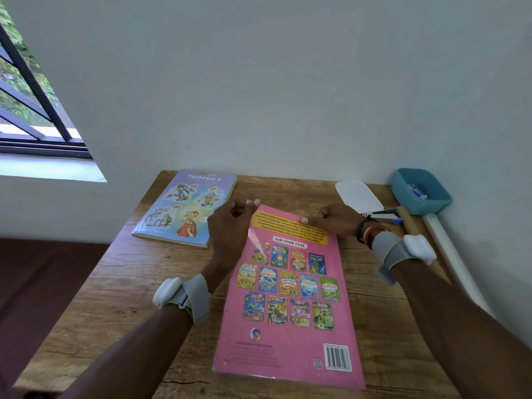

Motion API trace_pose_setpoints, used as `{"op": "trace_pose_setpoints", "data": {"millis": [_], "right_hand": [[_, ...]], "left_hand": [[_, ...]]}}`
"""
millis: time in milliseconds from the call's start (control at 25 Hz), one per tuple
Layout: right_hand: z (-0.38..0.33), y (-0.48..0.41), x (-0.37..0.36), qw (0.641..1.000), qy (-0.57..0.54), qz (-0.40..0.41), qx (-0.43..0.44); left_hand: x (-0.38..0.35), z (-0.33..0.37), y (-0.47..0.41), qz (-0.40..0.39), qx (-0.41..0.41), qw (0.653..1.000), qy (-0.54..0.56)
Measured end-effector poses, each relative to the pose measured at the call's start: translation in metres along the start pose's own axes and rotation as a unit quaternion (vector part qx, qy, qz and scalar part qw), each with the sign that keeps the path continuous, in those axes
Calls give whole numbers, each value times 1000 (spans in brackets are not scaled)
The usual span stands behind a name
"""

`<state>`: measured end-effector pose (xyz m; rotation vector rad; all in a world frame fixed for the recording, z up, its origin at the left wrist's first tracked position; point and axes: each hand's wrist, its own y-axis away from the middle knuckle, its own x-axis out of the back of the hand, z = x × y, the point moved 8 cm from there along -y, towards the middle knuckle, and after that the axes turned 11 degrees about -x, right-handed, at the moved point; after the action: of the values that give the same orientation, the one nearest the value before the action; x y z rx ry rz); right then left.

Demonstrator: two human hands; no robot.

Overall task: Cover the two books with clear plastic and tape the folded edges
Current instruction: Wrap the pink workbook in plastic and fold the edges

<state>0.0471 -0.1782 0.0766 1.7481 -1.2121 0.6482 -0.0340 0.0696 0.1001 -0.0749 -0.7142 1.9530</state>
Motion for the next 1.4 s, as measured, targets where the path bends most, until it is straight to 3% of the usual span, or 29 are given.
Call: {"op": "trace_pose_setpoints", "data": {"millis": [280, 760, 1040, 1400], "right_hand": [[-9, 0, 0, 996, -2, -81, 35], [-13, 2, 9, 998, 44, -17, 48], [-5, -10, 11, 993, 84, 61, 49], [13, -20, 0, 996, 55, 30, 64]], "left_hand": [[5, -2, -3, 24, 12, 999, -21], [7, -9, -2, 40, 36, 998, -42], [4, -18, 1, 23, 54, 996, -72], [1, -46, 5, -57, 102, 975, -187]]}}
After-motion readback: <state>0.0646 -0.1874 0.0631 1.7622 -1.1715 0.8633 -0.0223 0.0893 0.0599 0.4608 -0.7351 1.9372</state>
